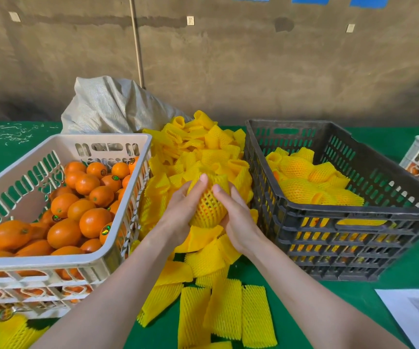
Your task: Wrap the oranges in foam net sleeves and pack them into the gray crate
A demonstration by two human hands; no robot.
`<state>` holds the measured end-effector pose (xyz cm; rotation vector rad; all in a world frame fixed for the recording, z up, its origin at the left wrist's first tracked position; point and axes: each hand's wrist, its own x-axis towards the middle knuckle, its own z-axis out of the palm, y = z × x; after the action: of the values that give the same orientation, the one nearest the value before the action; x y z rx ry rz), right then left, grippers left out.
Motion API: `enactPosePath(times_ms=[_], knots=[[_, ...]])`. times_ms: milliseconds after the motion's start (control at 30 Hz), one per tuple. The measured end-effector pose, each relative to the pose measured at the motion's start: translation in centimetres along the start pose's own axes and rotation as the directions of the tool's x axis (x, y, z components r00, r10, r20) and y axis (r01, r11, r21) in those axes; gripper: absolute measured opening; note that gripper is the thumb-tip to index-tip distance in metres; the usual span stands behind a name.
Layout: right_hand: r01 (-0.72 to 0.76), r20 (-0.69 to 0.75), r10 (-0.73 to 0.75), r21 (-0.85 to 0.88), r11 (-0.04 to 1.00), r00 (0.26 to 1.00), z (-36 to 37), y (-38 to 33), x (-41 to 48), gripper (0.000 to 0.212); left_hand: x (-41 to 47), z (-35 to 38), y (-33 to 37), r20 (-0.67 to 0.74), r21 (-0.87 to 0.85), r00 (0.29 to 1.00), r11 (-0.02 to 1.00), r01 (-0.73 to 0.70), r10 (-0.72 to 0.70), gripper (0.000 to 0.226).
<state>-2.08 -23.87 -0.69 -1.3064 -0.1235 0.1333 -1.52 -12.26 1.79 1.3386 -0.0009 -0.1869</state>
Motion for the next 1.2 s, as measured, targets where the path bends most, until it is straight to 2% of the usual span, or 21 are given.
enactPosePath(times_ms=[67, 100, 167, 233, 333, 400, 467, 533, 600, 633, 700, 767, 800, 867, 900, 967, 1033, 1067, 1200], knots=[[0.039, 0.024, -0.038, -0.056, 0.998, 0.999, -0.1, -0.5, -0.1, 0.062, 0.4, 0.1, 0.1, -0.021, -0.033, 1.000, 0.999, 0.013, -0.014, 0.080], [0.055, 0.031, -0.053, -0.079, 0.995, 0.998, -0.2, -0.7, 0.0, 0.063, 0.6, 0.2, 0.1, -0.025, -0.045, 1.000, 0.999, 0.002, -0.004, 0.074], [0.077, 0.040, -0.073, -0.118, 0.990, 0.997, -0.6, -1.1, 0.2, 0.073, 0.9, 0.8, 0.3, -0.024, -0.069, 0.999, 0.997, -0.031, 0.029, 0.062], [0.073, 0.024, -0.070, -0.170, 0.983, 0.997, -1.3, -1.7, 0.7, 0.084, 1.1, 1.6, 0.5, 0.005, -0.069, 0.999, 0.997, -0.041, 0.041, 0.061], [0.016, -0.026, -0.022, -0.221, 0.975, 0.999, -3.5, -3.2, 1.4, 0.093, 1.7, 3.2, 0.6, 0.126, -0.064, 0.991, 0.998, -0.027, 0.035, 0.053], [-0.003, -0.075, -0.012, -0.207, 0.978, 0.997, -5.6, -4.4, 1.7, 0.087, 2.2, 4.7, 0.6, 0.134, -0.002, 0.990, 0.999, -0.034, 0.034, 0.053], [0.011, -0.143, -0.040, -0.200, 0.980, 0.989, -7.5, -5.8, 1.9, 0.083, 2.7, 7.0, 0.6, 0.120, 0.113, 0.989, 0.989, -0.098, 0.085, 0.056], [0.044, -0.218, -0.093, -0.222, 0.974, 0.972, -9.6, -7.3, 2.3, 0.085, 3.7, 9.6, 0.2, 0.047, 0.202, 0.986, 0.965, -0.169, 0.163, 0.060], [0.054, -0.294, -0.132, -0.257, 0.965, 0.947, -12.3, -8.8, 2.9, 0.086, 5.1, 11.8, -0.5, -0.041, 0.296, 0.961, 0.922, -0.249, 0.272, 0.051], [0.055, -0.326, -0.145, -0.271, 0.961, 0.934, -14.0, -9.6, 3.3, 0.082, 5.9, 12.7, -0.9, -0.049, 0.395, 0.940, 0.871, -0.293, 0.338, 0.042], [0.043, -0.381, -0.168, -0.315, 0.948, 0.909, -17.6, -11.1, 4.3, 0.062, 7.6, 14.2, -1.6, 0.051, 0.609, 0.900, 0.700, -0.372, 0.434, 0.027], [-0.020, -0.434, -0.175, -0.410, 0.912, 0.884, -20.9, -12.1, 5.4, 0.043, 9.1, 15.8, -2.1, 0.238, 0.774, 0.867, 0.454, -0.442, 0.438, 0.019], [-0.069, -0.451, -0.170, -0.466, 0.882, 0.876, -22.4, -12.2, 6.1, 0.039, 9.7, 16.6, -2.4, 0.322, 0.825, 0.862, 0.329, -0.459, 0.392, 0.019], [-0.169, -0.450, -0.158, -0.604, 0.779, 0.879, -25.0, -12.2, 7.9, 0.036, 10.7, 17.6, -2.9, 0.428, 0.886, 0.874, 0.085, -0.456, 0.231, 0.025], [-0.232, -0.442, -0.142, -0.686, 0.689, 0.886, -25.9, -12.2, 8.8, 0.038, 11.1, 17.8, -3.1, 0.447, 0.894, 0.881, -0.032, -0.448, 0.153, 0.029], [-0.387, -0.452, -0.069, -0.824, 0.415, 0.889, -27.3, -11.8, 10.4, 0.056, 11.6, 17.8, -3.3, 0.470, 0.873, 0.880, -0.179, -0.453, 0.064, 0.031], [-0.461, -0.466, -0.001, -0.876, 0.146, 0.885, -28.0, -11.2, 11.5, 0.066, 11.7, 17.6, -3.5, 0.485, 0.858, 0.874, -0.216, -0.466, 0.043, 0.031], [-0.469, -0.468, 0.033, -0.881, 0.065, 0.883, -28.2, -10.8, 11.9, 0.067, 11.7, 17.6, -3.5, 0.488, 0.856, 0.872, -0.222, -0.467, 0.047, 0.031], [-0.450, -0.458, 0.153, -0.889, -0.088, 0.876, -28.7, -9.0, 12.8, 0.082, 11.6, 17.6, -3.7, 0.498, 0.855, 0.862, -0.218, -0.470, 0.092, 0.033]])
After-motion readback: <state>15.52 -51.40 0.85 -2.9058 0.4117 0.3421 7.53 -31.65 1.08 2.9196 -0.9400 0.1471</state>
